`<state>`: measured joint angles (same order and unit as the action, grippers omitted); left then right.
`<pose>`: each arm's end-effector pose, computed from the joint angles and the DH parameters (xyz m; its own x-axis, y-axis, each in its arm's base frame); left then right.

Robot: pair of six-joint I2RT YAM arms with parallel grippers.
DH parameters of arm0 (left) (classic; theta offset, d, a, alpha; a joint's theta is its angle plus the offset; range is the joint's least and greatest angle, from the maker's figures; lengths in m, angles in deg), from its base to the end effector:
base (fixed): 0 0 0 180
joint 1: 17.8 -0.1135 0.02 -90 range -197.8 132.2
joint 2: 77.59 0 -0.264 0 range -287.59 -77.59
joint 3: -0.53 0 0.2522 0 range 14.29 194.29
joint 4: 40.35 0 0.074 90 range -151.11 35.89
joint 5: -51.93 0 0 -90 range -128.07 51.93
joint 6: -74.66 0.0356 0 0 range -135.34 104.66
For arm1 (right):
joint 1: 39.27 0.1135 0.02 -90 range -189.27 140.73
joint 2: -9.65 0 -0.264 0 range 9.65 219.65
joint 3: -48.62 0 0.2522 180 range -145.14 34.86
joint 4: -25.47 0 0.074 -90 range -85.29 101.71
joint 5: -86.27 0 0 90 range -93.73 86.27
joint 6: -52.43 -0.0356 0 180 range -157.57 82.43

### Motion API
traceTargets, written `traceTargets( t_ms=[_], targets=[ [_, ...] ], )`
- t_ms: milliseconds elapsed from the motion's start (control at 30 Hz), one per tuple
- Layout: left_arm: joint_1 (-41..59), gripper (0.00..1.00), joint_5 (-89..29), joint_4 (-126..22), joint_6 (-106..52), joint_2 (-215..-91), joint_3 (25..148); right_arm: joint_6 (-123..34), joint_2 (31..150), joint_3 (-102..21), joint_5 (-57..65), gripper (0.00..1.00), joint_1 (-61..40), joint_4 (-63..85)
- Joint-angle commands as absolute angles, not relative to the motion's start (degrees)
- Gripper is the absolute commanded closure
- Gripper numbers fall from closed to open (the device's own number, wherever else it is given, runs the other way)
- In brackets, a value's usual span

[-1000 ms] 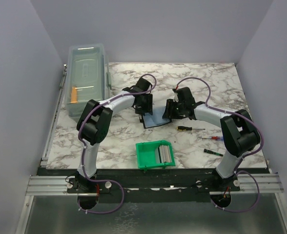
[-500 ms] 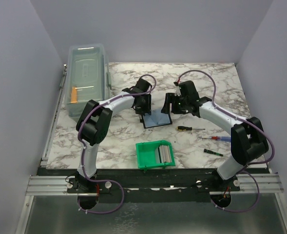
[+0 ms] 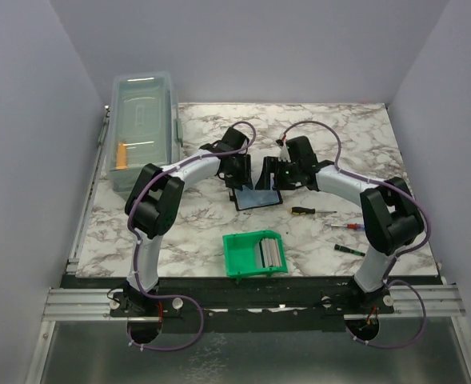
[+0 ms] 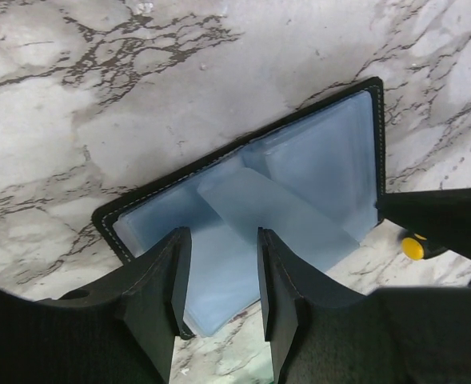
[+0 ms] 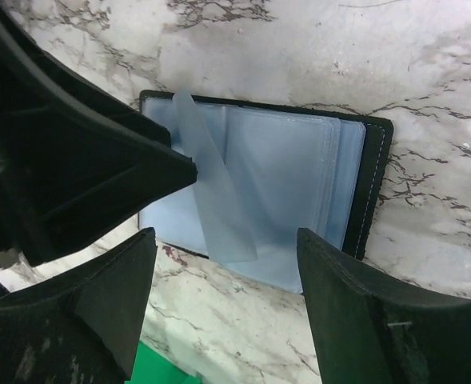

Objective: Put the credit cards into the card holder
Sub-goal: Open the card holder at the center of the board.

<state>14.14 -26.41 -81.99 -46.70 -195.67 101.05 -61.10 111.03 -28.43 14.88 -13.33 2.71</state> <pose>0.3700 -0.2391 0.1768 -0.9378 -0.0160 -0.3469 0.1381 0.8994 -0.4147 0.3325 0.1744 0.1895 -0.8474 0.0085 -0.5309 -0.2963 0.8221 0.4861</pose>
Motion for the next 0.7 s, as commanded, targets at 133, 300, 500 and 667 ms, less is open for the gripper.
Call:
traceTargets(
  t_ms=[133, 300, 500, 667],
  targets=[
    [14.2, 0.52, -20.6, -79.3, -47.9, -193.1, 102.2, -62.1, 114.2, -28.9, 16.5, 0.47, -13.1, 7.1],
    [13.7, 0.31, -22.0, -79.3, -47.6, -189.5, 99.8, -65.0, 114.1, -27.8, 9.8, 0.70, -13.1, 6.7],
    [11.1, 0.16, -22.7, -77.7, -49.5, -185.2, 93.8, -67.4, 114.2, -26.4, 3.7, 0.80, -13.5, 5.5],
    [10.3, 0.15, -17.2, -74.2, -52.0, -185.9, 91.3, -67.5, 113.9, -26.0, 2.6, 0.81, -13.6, 5.2]
  ],
)
